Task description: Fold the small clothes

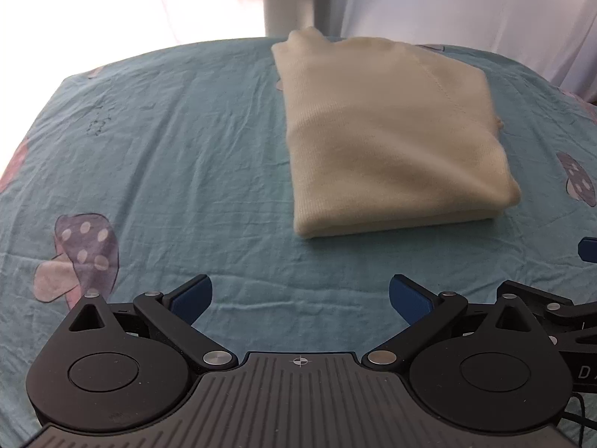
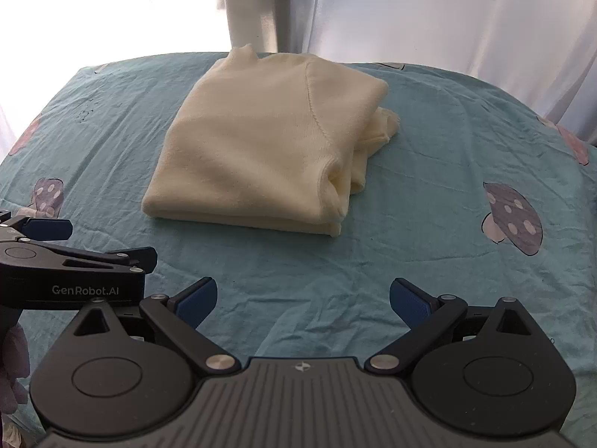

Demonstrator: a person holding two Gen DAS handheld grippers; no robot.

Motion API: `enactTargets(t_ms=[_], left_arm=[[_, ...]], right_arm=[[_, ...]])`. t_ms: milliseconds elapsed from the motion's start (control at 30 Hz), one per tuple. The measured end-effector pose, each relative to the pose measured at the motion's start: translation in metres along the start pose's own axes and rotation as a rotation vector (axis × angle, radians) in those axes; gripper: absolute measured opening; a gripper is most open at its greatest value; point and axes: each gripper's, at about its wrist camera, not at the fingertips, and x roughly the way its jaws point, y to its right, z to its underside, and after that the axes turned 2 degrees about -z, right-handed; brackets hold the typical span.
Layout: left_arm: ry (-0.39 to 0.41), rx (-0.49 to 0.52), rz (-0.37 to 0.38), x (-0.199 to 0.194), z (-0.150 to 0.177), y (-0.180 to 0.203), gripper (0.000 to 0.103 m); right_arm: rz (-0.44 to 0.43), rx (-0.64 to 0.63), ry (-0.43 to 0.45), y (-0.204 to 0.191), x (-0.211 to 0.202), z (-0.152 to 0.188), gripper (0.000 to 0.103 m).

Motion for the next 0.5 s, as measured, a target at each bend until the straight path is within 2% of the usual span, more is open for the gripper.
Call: enactTargets(t_ms=[67, 167, 333, 500], left_arm=[[-0.007, -0.009, 0.005, 0.001, -0.003, -0.001, 0.103], [-0.012, -0.005, 0.004, 0.002, -0.007, 0.000, 0.103], [-0.038, 0.007, -0.014, 0.009, -0.014, 0.002, 0.103], [-0.039, 0.017, -0.020, 0.010, -0.018, 0.005, 0.103]], right_arm=[[0.009, -0.007, -0.036, -0.001, 0.003, -0.004, 0.099], [0.006, -0.001, -0.048, -0.001, 0.006, -0.007, 0.099], [0.047, 0.011, -0.081, -0.001, 0.009, -0.016, 0.099], [0.039, 0.041, -0.098, 0.002, 0.010, -0.024, 0.099]])
